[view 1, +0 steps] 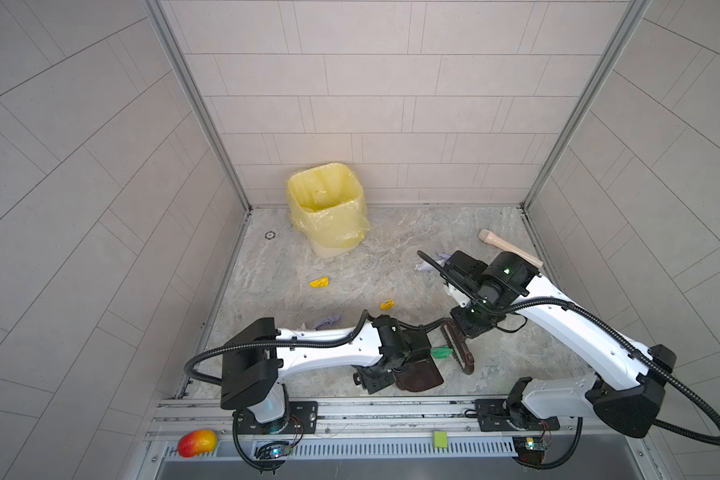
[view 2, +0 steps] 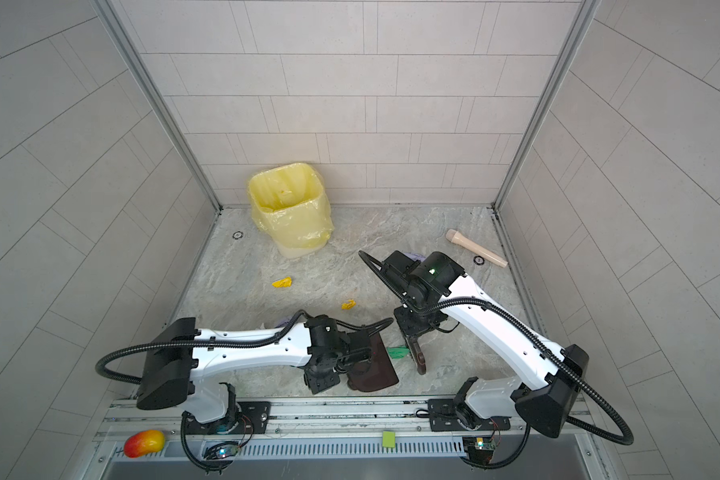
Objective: Sweep away the paper scraps from the table
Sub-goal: 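Sweep the green scrap into the dustpan with the right gripper's brush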
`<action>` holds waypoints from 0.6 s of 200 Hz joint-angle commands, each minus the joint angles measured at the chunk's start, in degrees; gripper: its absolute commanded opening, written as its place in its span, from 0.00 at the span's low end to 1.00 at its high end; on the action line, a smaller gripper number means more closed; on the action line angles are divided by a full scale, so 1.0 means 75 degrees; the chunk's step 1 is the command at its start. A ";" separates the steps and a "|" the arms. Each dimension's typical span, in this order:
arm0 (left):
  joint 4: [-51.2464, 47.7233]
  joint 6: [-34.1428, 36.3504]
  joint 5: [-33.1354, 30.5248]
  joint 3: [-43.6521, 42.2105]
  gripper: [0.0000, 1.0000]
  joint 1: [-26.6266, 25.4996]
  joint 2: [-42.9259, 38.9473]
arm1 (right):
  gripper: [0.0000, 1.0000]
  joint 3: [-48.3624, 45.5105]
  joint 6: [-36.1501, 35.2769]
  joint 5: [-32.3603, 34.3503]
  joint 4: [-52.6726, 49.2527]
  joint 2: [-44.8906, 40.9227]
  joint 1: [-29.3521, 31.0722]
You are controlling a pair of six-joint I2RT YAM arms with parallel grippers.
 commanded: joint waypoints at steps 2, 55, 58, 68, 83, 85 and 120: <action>-0.0027 0.0039 0.0001 0.0159 0.00 0.0035 0.0050 | 0.00 0.0075 0.0047 -0.0625 0.0182 -0.0141 0.0084; 0.0129 -0.0028 0.0028 0.0097 0.00 0.0043 -0.0016 | 0.00 0.0135 0.0414 -0.1611 0.0811 -0.0334 0.0363; 0.0131 -0.0030 0.0022 0.0090 0.00 0.0037 -0.0020 | 0.00 0.0141 0.0434 -0.1660 0.0836 -0.0348 0.0378; 0.0143 -0.0044 -0.0019 0.0088 0.00 0.0034 -0.0038 | 0.00 0.0158 0.0463 -0.1767 0.0917 -0.0381 0.0406; 0.0155 -0.0040 -0.0098 0.0073 0.00 0.0035 -0.0050 | 0.00 0.0204 0.0480 -0.1933 0.1008 -0.0428 0.0424; 0.0161 -0.0040 -0.0112 0.0074 0.00 0.0040 -0.0060 | 0.00 0.0211 0.0477 -0.1950 0.1014 -0.0438 0.0426; 0.0157 -0.0152 -0.0281 0.0075 0.00 0.0044 -0.0261 | 0.00 0.0298 0.0577 -0.2148 0.1116 -0.0647 0.0424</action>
